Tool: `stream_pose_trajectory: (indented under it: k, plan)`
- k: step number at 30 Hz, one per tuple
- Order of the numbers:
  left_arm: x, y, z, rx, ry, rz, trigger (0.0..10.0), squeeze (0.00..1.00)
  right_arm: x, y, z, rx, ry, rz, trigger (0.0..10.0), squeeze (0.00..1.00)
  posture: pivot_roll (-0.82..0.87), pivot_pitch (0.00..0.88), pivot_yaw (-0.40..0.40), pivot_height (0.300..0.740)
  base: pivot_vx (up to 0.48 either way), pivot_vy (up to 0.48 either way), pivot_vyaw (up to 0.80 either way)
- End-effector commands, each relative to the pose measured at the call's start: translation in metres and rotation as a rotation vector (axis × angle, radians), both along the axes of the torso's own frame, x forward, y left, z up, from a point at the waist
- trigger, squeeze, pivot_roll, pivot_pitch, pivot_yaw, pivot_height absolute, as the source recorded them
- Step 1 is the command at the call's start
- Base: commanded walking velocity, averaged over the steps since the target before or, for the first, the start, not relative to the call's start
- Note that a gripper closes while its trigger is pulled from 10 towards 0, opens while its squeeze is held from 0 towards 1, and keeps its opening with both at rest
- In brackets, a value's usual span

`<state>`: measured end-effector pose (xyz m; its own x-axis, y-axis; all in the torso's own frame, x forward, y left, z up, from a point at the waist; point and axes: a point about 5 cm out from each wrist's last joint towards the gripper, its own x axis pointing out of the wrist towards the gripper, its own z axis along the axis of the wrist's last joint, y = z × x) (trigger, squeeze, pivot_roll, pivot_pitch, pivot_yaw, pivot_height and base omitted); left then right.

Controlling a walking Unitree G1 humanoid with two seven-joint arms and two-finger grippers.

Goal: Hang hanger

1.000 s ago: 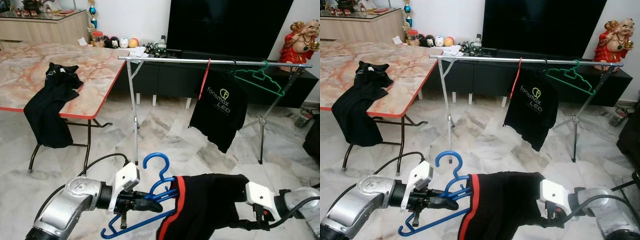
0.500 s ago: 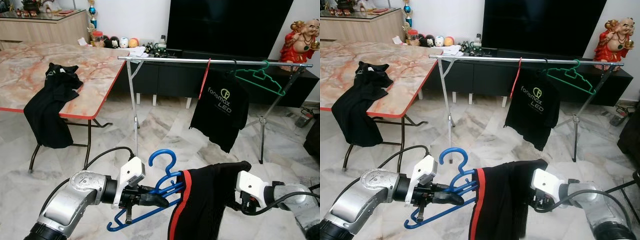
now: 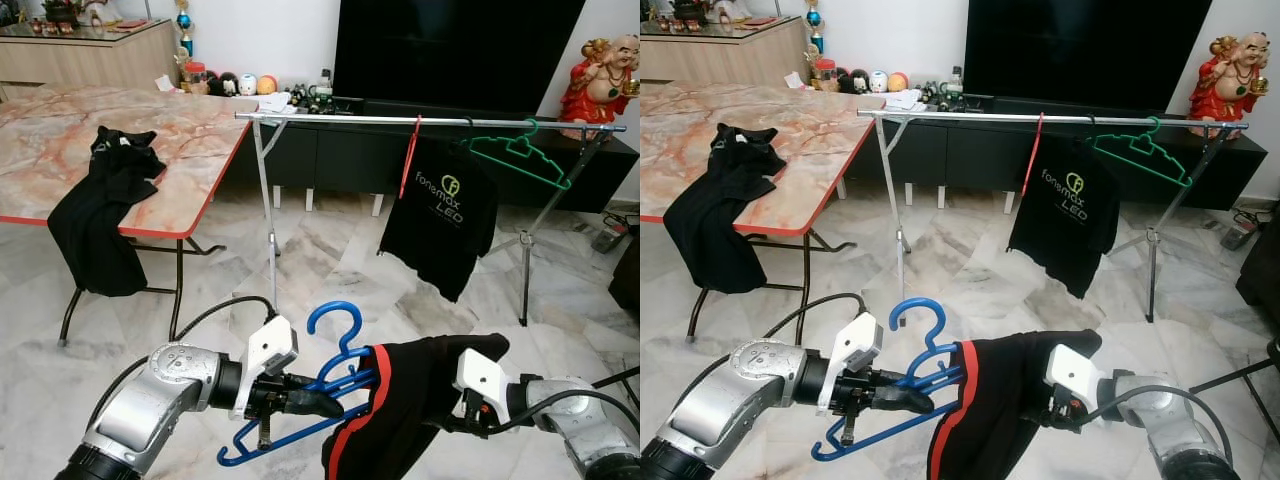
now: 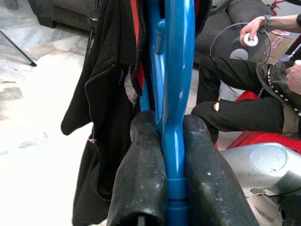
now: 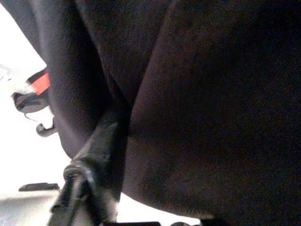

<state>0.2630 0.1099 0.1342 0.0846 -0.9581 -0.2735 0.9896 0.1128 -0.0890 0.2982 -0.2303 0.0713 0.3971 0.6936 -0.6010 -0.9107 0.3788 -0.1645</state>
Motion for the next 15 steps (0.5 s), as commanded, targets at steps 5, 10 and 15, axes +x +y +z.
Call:
stream_pose_trajectory:
  k: [5,10,15]
  plan:
    - [0.0005,-0.0124,0.0190,-0.059,-0.064,-0.061,0.0,0.00,0.0042,0.0019,0.0017,0.012,-0.032,-0.026,0.0,0.00,0.03,0.000,-0.041,0.740,0.000,0.000,0.00]
    - [0.0005,-0.0133,0.0192,-0.065,-0.063,-0.061,0.0,0.00,0.0033,0.0041,0.0002,0.020,-0.033,-0.021,0.0,0.00,0.03,0.000,-0.045,0.740,0.000,0.000,0.00]
    - [0.0010,-0.0148,0.0191,-0.069,-0.062,-0.059,0.0,0.00,0.0028,0.0064,0.0010,0.041,-0.029,-0.004,0.0,0.00,0.03,0.000,-0.047,0.740,0.000,0.000,0.00]
